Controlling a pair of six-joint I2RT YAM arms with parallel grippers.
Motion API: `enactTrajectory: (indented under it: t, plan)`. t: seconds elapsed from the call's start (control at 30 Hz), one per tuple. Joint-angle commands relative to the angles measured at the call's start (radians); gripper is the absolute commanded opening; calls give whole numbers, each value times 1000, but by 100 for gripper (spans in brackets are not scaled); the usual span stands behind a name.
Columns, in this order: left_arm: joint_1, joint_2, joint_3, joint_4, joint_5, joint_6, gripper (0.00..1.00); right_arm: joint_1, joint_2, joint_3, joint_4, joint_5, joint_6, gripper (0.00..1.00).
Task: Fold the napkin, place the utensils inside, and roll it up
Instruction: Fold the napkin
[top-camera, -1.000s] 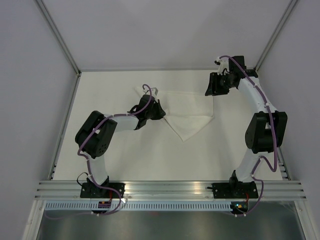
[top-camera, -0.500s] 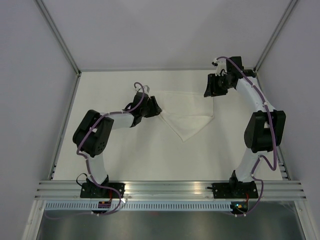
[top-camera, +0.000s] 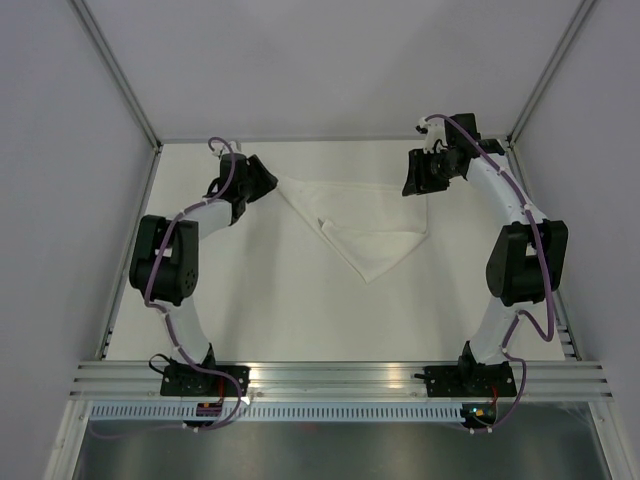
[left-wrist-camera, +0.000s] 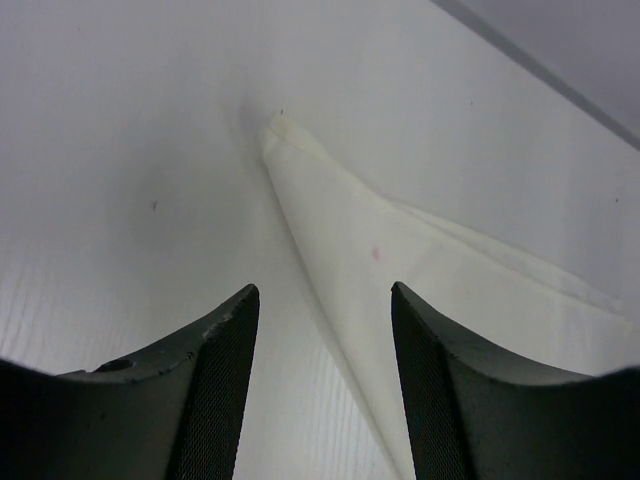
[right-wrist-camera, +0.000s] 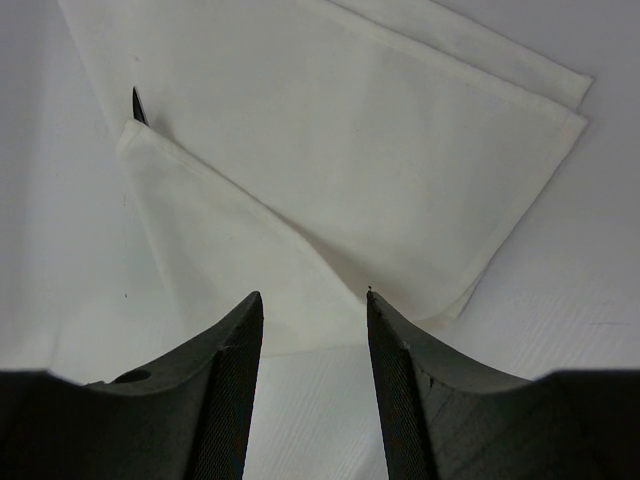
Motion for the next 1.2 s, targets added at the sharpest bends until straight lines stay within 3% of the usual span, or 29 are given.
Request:
enactTrajectory:
  t: [0.0,0.37,0.67,1.17]
  plan:
    - [28,82,96,-20,60,-16,60,8,10,4,-8,8,0,52]
    - [49,272,323,-118,103,1,60,20,20,9,-5,9,0,52]
    - [49,363,401,-159,90,-15,51,23,23,8,-3,14,0,51]
    - [77,337,372,-124,73,-35,7,29,26,4,-2,20,-5,50]
